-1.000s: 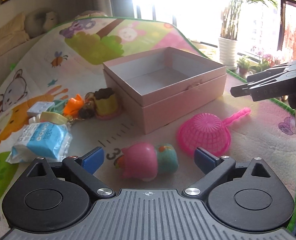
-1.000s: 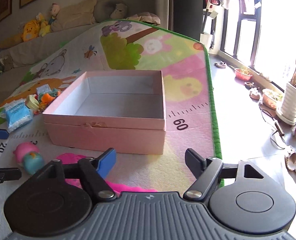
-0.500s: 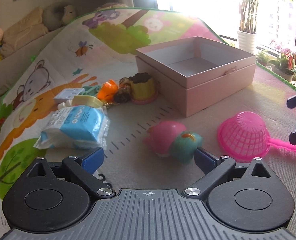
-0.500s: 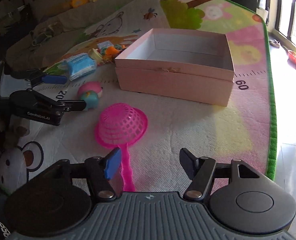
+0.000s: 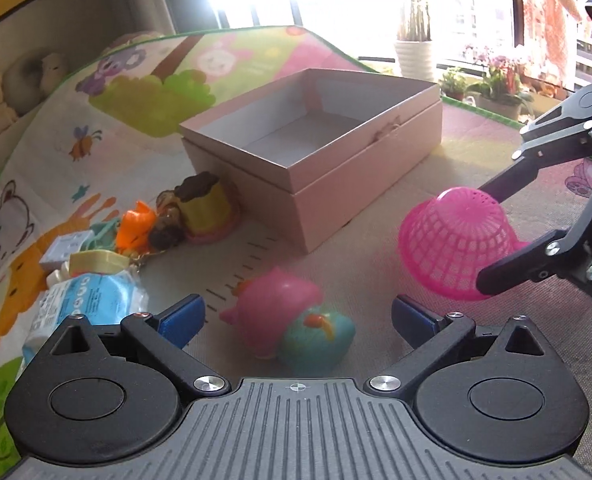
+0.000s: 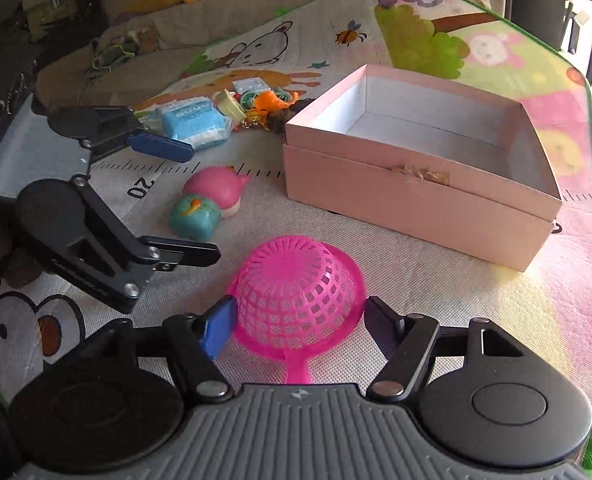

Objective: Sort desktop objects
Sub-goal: 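Carry both toys to the pink box and open both grippers inside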

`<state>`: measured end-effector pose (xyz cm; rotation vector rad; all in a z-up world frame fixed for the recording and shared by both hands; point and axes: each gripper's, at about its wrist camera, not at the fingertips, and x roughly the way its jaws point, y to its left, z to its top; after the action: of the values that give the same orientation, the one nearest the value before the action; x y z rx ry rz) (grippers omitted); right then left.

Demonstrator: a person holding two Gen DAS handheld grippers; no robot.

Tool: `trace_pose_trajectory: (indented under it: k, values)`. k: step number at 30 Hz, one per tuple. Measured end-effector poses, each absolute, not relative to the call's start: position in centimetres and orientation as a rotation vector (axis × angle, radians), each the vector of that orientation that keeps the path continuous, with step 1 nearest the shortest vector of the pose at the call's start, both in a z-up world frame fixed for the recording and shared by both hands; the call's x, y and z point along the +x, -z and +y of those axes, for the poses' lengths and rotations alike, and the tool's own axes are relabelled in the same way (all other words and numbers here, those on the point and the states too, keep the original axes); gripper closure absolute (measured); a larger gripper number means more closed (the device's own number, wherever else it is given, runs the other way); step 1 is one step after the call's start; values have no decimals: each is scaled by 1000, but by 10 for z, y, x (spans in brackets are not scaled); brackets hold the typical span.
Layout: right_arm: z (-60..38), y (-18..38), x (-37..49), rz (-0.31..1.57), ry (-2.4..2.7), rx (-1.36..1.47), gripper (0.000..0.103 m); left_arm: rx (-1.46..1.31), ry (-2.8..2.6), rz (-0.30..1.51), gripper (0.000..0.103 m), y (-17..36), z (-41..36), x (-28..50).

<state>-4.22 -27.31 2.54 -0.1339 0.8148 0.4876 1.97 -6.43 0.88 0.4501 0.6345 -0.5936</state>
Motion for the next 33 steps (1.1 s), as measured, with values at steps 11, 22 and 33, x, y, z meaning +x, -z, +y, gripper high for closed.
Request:
trace_pose_trajectory:
  k: [11,22,33]
  values:
    - [-315,-81,-72,698,-387,-53,33,373,559,642,39,-37,-59,10]
    - [-351,-202,-7,436,-309,119,33,323,536,354,39,-140,-123,41]
    - [-345,-139,137,655,-202,204,17,174,480,521,8,-105,-120,120]
